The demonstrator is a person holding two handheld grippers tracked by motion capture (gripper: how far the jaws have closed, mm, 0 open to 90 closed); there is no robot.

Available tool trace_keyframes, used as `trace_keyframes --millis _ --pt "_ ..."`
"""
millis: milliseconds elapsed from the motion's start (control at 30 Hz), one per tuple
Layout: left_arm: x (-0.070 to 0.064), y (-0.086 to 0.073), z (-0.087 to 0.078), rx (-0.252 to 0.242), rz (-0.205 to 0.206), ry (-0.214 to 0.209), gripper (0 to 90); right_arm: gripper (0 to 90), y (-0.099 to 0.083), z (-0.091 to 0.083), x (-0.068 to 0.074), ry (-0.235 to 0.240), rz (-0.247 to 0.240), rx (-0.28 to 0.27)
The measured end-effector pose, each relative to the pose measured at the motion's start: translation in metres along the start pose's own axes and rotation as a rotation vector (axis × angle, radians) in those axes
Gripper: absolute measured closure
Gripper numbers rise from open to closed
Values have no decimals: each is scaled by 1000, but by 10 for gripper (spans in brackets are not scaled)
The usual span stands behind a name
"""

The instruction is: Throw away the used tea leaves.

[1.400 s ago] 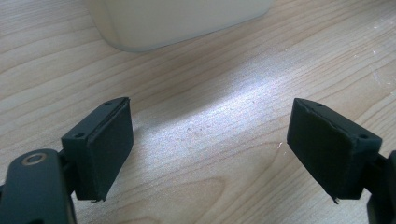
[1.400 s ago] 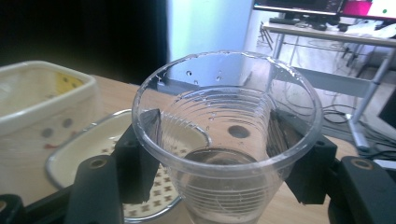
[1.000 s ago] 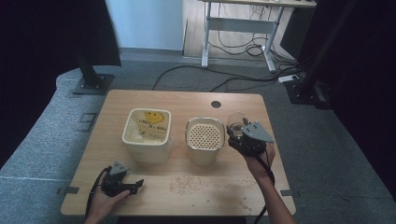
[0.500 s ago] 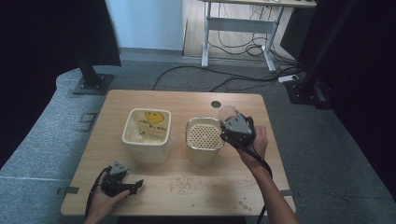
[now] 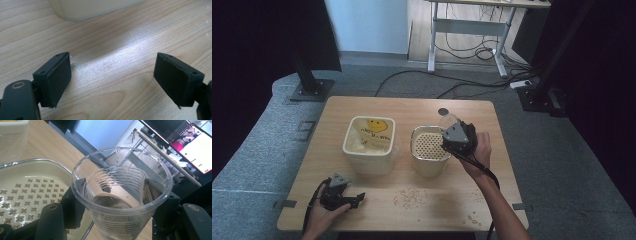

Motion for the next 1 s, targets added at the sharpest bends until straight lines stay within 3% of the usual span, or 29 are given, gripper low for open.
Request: trace_keyframes --millis 67,133,233,433,500,600,800,1000 --pt "0 0 0 1 0 0 148 366 0 1 0 -12 -26 5" --pt "0 0 0 2 3 1 148 366 1 2 -1 -40 -86 5" --pt "0 0 0 0 0 1 148 366 2 4 -1 -101 -232 4" --pt "1 0 0 1 -1 0 148 367 4 9 7 -172 -473 8" --pt "1 0 0 0 0 0 148 367 5 11 9 -196 -533 3" --pt "1 0 0 2 0 1 148 367 3 14 12 -231 -667 9" --pt "1 0 0 2 0 1 148 368 -2 21 20 -269 -812 11" --pt "1 0 0 4 3 3 148 369 -3 26 25 -331 -1009 -4"
Point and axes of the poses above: each handheld gripper's, and its own axes: z roughly forward along the jaws, y roughly out of its top, x roughly to its left, the point moved 9 cm from there along z, roughly forward along the jaws, and after that the axes turned 4 degrees about -y, right-handed, at the moved point
